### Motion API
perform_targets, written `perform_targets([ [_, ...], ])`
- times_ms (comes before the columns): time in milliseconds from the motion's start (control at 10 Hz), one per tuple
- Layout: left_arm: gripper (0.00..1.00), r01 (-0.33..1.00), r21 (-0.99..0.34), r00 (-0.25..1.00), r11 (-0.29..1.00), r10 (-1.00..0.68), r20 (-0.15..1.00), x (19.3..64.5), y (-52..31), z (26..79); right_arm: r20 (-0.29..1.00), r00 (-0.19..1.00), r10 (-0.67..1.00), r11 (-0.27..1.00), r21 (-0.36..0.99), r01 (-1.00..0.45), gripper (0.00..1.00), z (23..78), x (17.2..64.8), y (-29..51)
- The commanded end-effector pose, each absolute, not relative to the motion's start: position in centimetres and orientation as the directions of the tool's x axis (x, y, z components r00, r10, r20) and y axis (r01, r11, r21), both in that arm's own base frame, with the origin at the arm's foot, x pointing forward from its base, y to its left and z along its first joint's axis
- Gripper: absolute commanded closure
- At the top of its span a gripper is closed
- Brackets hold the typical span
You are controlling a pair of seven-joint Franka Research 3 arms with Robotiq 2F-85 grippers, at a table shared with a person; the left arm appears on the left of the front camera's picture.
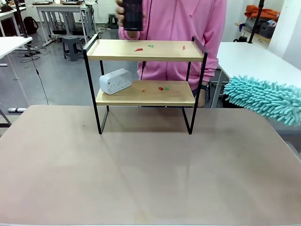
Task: Clean the shelf.
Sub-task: Clean the specific tier of the Shelf with the Duster once objects are removed.
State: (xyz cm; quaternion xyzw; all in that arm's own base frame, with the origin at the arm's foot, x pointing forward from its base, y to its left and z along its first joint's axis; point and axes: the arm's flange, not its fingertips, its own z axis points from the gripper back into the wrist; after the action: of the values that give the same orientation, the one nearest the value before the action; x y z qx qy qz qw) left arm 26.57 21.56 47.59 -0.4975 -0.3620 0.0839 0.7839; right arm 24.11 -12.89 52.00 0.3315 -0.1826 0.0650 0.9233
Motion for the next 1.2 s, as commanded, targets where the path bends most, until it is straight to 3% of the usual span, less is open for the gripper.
perform_targets([
  [0,0.0,0.255,-0.836,0.708,0.487,0.494,0.504,26.7,21.4,47.6,0.376,0.927,-0.018,0.78,0.585,-0.223,1.0,52.4,24.3,-12.9],
  [300,0.0,0.255,-0.836,0.708,0.487,0.494,0.504,26.7,21.4,47.6,0.376,0.927,-0.018,0.78,0.585,-0.223,1.0,52.4,24.3,-12.9],
  [400,0.0,0.255,-0.836,0.708,0.487,0.494,0.504,26.7,21.4,47.6,0.38,0.925,-0.001,0.772,0.588,-0.241,0.87,52.0,24.1,-12.9],
  [500,0.0,0.255,-0.836,0.708,0.487,0.494,0.504,26.7,21.4,47.6,0.376,0.926,-0.019,0.761,0.607,-0.231,0.87,53.1,25.0,-12.1],
  [800,0.0,0.255,-0.836,0.708,0.487,0.494,0.504,26.7,21.4,47.6,0.644,0.765,0.029,0.872,0.357,-0.333,0.87,65.0,25.8,-8.4],
  [1100,0.0,0.255,-0.836,0.708,0.487,0.494,0.504,26.7,21.4,47.6,0.723,0.678,0.131,0.923,0.16,-0.35,0.87,69.4,27.0,-0.9],
])
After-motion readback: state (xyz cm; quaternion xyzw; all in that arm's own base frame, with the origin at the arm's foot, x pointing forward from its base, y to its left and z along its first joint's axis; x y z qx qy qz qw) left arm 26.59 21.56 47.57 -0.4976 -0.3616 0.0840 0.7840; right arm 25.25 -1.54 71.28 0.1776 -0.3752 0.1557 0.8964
